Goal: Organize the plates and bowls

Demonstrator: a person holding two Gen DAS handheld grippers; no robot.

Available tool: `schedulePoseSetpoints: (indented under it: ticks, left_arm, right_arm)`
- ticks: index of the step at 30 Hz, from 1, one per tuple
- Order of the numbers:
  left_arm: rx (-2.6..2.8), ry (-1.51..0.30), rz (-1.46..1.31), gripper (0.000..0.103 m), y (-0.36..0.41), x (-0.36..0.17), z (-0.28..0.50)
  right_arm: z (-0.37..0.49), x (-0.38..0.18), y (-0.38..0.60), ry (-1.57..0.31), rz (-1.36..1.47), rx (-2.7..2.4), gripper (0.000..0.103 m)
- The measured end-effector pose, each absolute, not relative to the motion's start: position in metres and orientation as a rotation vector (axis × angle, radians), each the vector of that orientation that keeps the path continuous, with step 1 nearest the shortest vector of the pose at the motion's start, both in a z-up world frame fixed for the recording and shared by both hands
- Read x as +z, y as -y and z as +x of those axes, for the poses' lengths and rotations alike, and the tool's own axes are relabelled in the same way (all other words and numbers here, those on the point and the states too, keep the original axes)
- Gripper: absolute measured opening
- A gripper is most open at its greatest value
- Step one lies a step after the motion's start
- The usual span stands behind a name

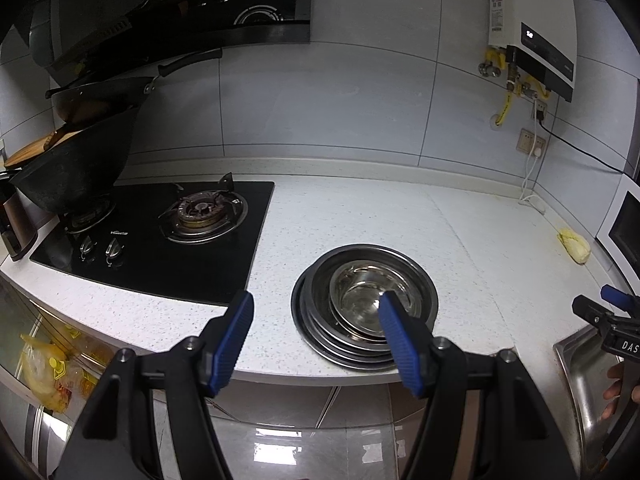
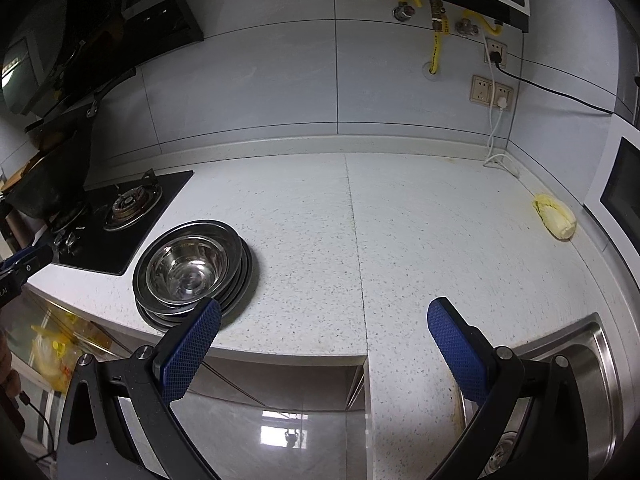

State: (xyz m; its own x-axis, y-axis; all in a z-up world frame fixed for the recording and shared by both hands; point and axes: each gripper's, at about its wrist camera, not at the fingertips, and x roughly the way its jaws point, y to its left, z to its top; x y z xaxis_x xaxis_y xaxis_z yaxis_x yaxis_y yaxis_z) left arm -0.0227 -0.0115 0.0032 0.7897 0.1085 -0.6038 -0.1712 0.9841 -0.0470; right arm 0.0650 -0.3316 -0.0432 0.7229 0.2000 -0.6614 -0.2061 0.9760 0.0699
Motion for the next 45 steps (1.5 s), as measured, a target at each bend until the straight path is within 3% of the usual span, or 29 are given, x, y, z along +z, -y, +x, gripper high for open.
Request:
schedulePoseSetpoints:
  ticks: [45]
  left_arm:
    - [0.068,-0.603,-0.096,0.063,0.038,0.008,-0.01]
  right_arm:
    - [0.053,-0.04,0.373,-0.709,0.081,0.097,0.101]
